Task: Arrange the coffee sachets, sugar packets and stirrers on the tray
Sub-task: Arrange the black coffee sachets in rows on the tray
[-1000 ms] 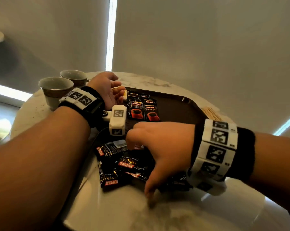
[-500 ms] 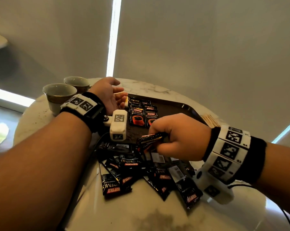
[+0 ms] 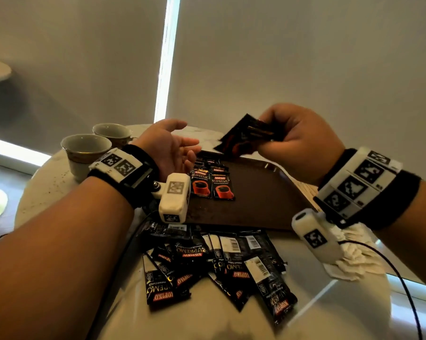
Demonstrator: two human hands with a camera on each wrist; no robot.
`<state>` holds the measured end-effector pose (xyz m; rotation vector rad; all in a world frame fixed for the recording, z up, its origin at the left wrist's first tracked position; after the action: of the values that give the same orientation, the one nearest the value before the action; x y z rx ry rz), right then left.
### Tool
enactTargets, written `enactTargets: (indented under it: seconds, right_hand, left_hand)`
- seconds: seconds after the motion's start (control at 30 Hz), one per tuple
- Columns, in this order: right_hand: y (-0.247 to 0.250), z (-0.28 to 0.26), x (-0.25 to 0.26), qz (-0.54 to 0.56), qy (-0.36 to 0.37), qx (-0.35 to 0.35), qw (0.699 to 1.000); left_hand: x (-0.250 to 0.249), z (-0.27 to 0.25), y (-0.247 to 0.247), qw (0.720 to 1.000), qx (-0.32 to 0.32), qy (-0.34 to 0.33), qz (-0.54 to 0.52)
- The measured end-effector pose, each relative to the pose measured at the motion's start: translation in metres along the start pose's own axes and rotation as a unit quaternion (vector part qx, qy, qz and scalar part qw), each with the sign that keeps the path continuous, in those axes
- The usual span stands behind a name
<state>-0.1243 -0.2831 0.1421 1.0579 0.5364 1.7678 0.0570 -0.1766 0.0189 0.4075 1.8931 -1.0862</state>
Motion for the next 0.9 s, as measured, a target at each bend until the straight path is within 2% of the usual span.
enactTargets:
  seconds: [0.17,0.3,0.47,0.6,0.73,0.9]
  right_hand:
    - [-0.007,0.02,0.008,-0.084,0.05,-0.062,0.993]
    - [-0.026,0.024,0.008,-0.121,0.062,-0.037,0.99]
    - [-0.052,0.017,0.003,-0.117,0.06,0.043,0.99]
    - [-0.063,0.011,0.001,-0.1,0.065,0.092,0.989]
    - [-0.065,0.011,0.0,-0.096,0.064,0.091,0.989]
    - [-0.063,0.011,0.003,-0.124,0.056,0.055,0.989]
  left_hand:
    - [0.008,-0.014,-0.035,0.981,0.182,0.056,0.042]
    - [0.019,-0.022,-0.054,0.963,0.257,0.061,0.062]
    - [0.012,-0.021,-0.057,0.98,0.195,-0.034,0.0]
    - [0.011,-0.024,-0.06,0.984,0.164,-0.065,-0.027]
    - [0.012,-0.022,-0.06,0.986,0.148,-0.077,-0.019]
    - [0.016,-0.024,-0.058,0.982,0.177,-0.04,0.049]
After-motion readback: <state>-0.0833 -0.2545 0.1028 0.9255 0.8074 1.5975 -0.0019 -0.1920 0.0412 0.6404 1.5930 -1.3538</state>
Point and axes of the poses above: each hand's wrist, its own z-axis towards the middle knuckle, its own y-axis out of the back of the hand, x = y × z, the point moved 6 cm from there along z, towards the middle knuckle, and after that the axes turned 1 degree about x, right-handed, at the moved point
